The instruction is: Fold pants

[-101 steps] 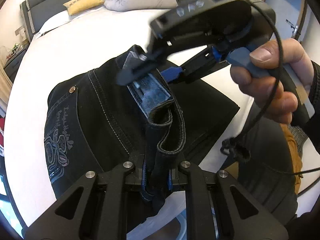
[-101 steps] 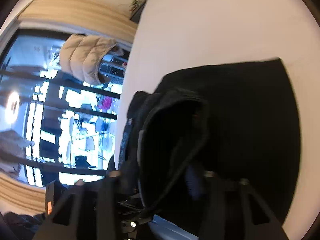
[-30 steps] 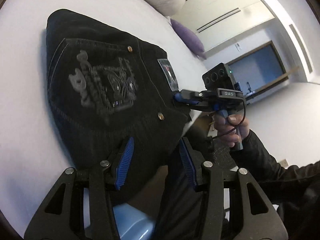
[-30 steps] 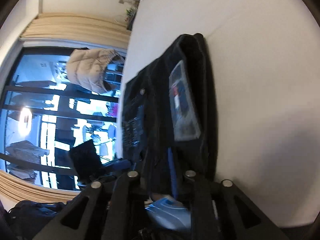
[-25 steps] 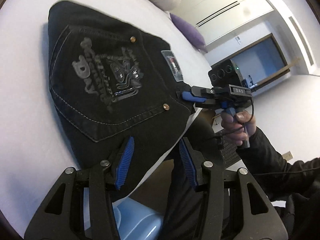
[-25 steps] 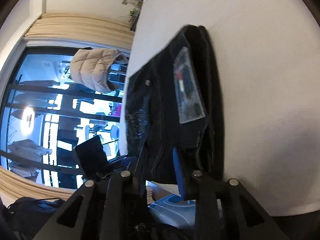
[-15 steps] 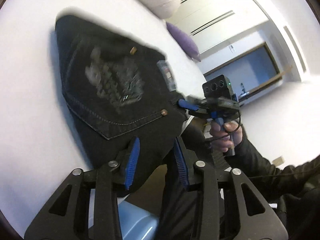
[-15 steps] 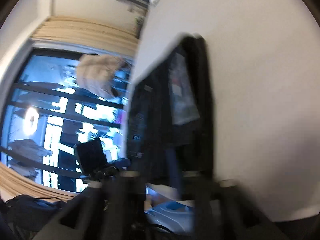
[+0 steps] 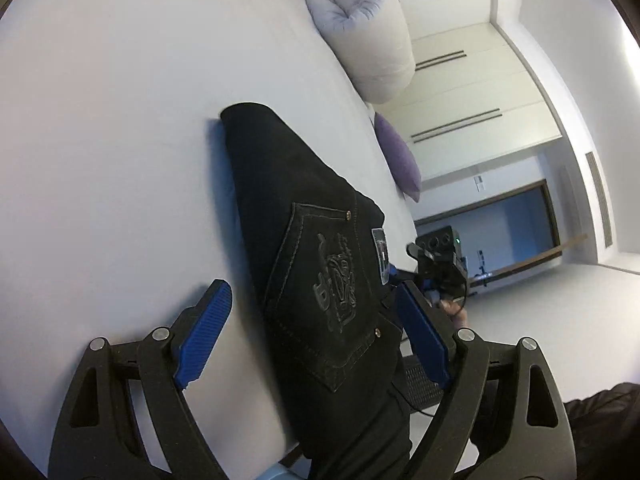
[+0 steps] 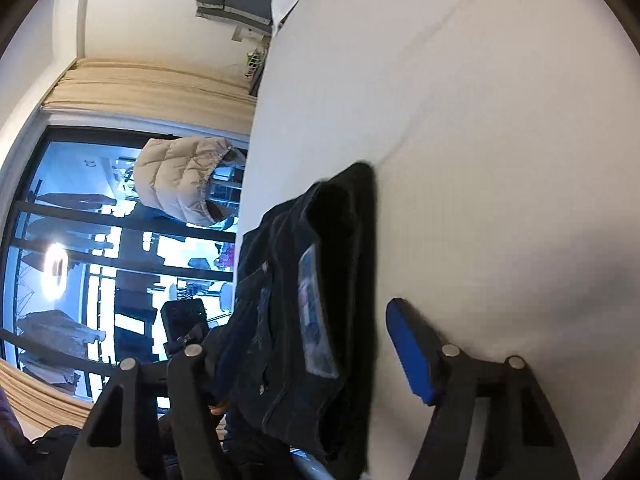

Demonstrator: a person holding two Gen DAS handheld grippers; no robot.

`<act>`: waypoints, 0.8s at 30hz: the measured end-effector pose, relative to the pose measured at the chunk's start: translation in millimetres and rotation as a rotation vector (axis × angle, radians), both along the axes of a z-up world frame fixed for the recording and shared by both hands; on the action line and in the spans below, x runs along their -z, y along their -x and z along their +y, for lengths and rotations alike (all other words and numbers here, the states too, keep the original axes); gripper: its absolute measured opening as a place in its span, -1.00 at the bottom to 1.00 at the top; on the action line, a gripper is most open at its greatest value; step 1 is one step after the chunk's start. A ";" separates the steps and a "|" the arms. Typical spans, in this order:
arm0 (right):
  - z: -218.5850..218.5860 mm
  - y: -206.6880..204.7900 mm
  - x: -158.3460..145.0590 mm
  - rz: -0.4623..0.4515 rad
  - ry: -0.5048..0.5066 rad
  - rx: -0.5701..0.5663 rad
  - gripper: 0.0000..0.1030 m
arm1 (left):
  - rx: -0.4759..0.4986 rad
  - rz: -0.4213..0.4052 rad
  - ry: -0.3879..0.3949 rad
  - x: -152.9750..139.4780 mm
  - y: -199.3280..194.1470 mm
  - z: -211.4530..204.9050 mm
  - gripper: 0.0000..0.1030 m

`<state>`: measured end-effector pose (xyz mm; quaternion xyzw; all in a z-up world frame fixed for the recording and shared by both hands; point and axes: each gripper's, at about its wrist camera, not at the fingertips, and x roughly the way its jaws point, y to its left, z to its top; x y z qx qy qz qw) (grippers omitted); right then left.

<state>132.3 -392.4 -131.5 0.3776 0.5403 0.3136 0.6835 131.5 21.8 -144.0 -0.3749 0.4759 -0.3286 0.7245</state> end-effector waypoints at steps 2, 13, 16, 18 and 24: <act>-0.5 -2.5 2.9 0.015 -0.006 -0.009 0.32 | 0.028 0.013 0.011 2.3 -5.9 0.6 0.62; 59.8 -19.8 10.0 0.085 0.041 -0.161 0.34 | 0.166 0.117 -0.098 8.7 -23.5 -38.8 0.44; 68.7 -18.7 10.9 0.087 0.053 -0.162 0.33 | 0.148 0.157 -0.124 15.4 -26.7 -42.2 -0.22; 75.2 -18.8 8.1 0.077 0.082 -0.158 0.15 | 0.125 0.184 -0.108 22.3 -28.2 -40.1 -0.40; 70.8 -9.1 4.5 0.061 0.134 -0.100 -0.56 | 0.085 0.161 -0.065 17.4 -25.8 -46.0 -0.62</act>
